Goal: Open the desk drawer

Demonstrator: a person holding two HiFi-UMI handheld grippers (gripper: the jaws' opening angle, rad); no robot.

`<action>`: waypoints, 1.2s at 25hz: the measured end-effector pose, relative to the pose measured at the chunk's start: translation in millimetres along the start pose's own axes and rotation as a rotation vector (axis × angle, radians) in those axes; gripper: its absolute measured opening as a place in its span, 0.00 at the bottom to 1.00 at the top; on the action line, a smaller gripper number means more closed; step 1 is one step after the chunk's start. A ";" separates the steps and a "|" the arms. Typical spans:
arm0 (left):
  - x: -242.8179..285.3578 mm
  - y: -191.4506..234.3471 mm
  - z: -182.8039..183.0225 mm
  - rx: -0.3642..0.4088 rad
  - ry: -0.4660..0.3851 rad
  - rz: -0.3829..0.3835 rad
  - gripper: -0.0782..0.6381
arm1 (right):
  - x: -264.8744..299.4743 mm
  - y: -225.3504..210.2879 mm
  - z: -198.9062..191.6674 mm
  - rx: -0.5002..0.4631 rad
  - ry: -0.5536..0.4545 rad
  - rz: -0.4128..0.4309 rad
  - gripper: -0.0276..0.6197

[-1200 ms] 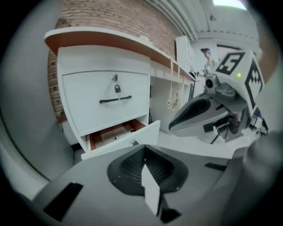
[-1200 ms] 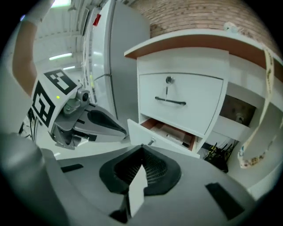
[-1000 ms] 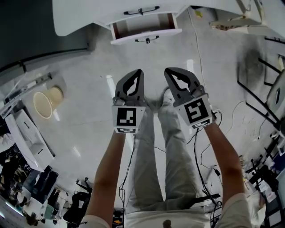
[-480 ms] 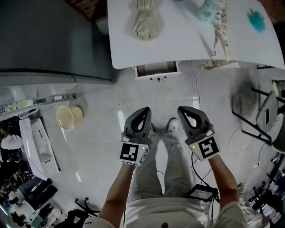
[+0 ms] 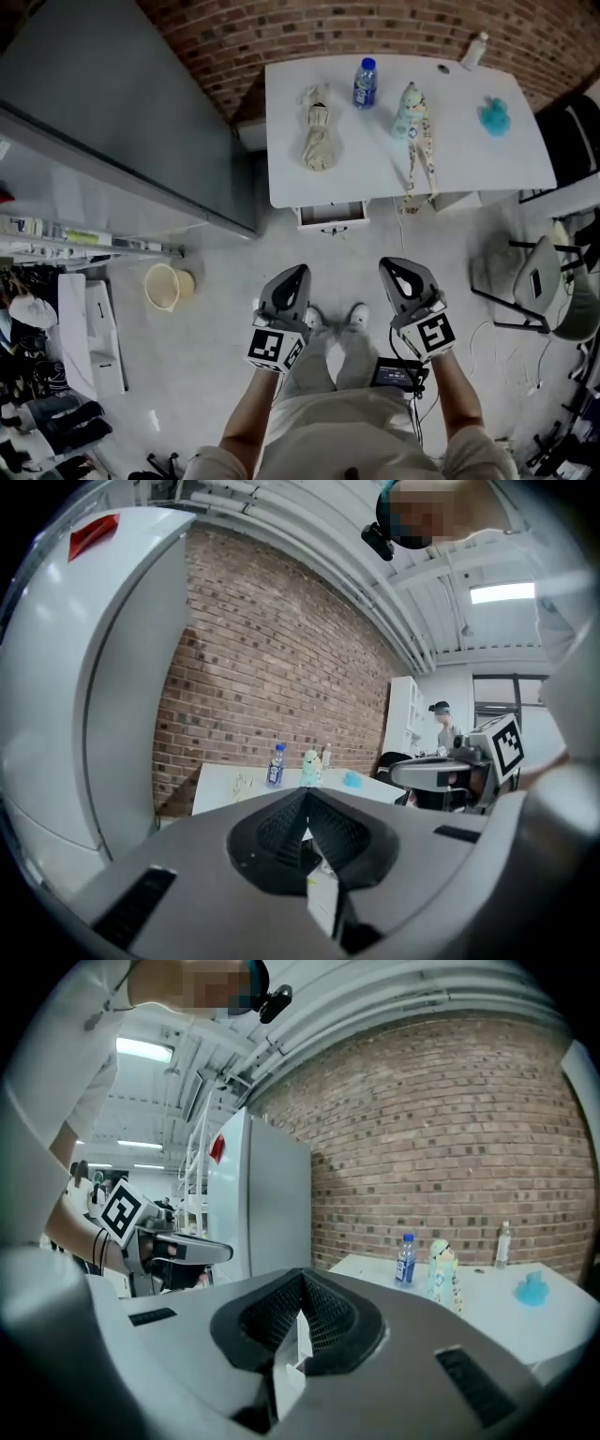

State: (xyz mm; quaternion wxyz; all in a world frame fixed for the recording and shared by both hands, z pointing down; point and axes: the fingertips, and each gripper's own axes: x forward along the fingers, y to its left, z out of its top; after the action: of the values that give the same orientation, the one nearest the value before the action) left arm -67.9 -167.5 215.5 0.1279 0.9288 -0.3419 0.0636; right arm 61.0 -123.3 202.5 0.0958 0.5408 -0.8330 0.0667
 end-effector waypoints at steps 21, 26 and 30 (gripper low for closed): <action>-90.6 -75.8 175.4 0.129 -0.191 0.071 0.12 | -118.8 31.4 166.6 0.101 -0.210 0.018 0.08; -96.0 -79.6 190.3 0.141 -0.222 0.084 0.12 | -123.3 30.6 179.5 0.084 -0.242 0.046 0.08; -102.7 -75.6 185.9 0.112 -0.214 0.091 0.12 | -125.6 30.7 178.7 0.103 -0.251 0.036 0.08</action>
State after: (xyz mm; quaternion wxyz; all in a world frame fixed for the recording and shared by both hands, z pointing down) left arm -90.8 -100.8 1.4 0.0356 0.9195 -0.3913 -0.0110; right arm 67.2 -37.7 -0.6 -0.0383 0.5339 -0.8436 0.0431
